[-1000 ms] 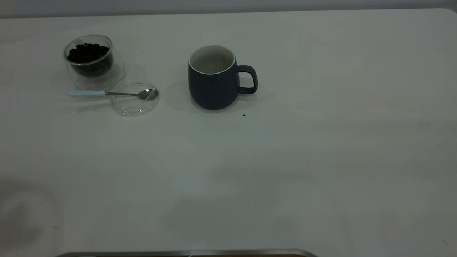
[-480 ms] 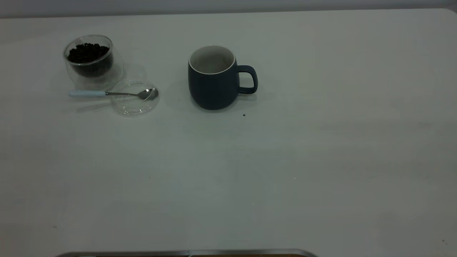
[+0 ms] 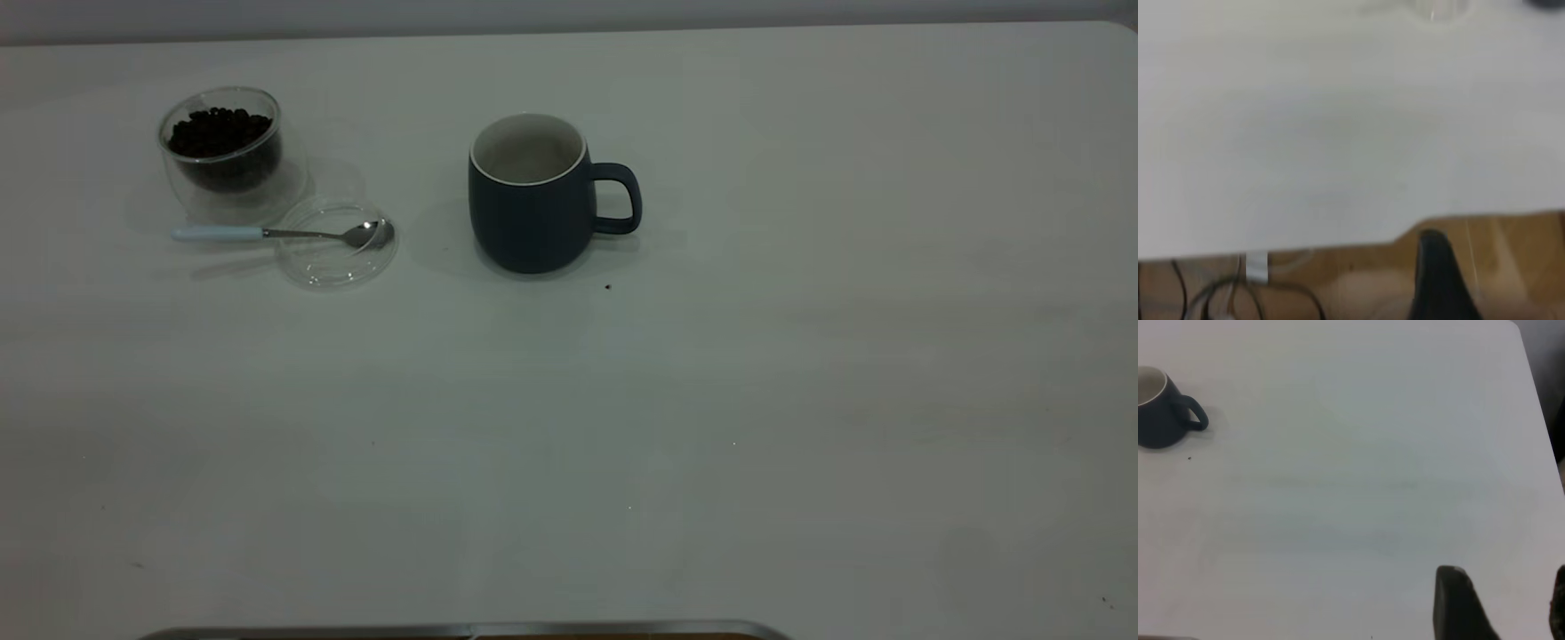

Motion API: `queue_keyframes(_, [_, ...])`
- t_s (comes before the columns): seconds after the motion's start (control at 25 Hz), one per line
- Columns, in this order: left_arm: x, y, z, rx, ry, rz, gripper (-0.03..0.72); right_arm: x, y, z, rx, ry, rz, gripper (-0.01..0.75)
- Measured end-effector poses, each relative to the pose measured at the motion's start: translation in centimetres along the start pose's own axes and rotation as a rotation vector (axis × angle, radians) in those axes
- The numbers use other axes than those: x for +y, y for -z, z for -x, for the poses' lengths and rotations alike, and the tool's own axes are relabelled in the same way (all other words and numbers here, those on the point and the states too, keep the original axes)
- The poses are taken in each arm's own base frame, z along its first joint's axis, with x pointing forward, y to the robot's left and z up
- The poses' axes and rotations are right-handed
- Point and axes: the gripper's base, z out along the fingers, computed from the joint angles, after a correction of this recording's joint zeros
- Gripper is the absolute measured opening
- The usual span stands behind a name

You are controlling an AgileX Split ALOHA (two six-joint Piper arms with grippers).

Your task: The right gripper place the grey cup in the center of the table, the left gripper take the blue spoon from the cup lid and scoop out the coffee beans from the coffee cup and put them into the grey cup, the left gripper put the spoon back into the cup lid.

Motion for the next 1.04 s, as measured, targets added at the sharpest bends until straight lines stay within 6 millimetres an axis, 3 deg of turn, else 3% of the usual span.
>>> queue_keyframes(0.24, [-0.2,1.2,-1.6,-0.127,0.006,0.010,0.516,0.0,0.0,0.0,0.000,0.000,0.000,0.375])
queue_keyframes(1.04, [-0.4,1.2,-1.6,-0.128,0.030,0.012,0.516,0.0,0.0,0.0,0.000,0.000,0.000,0.375])
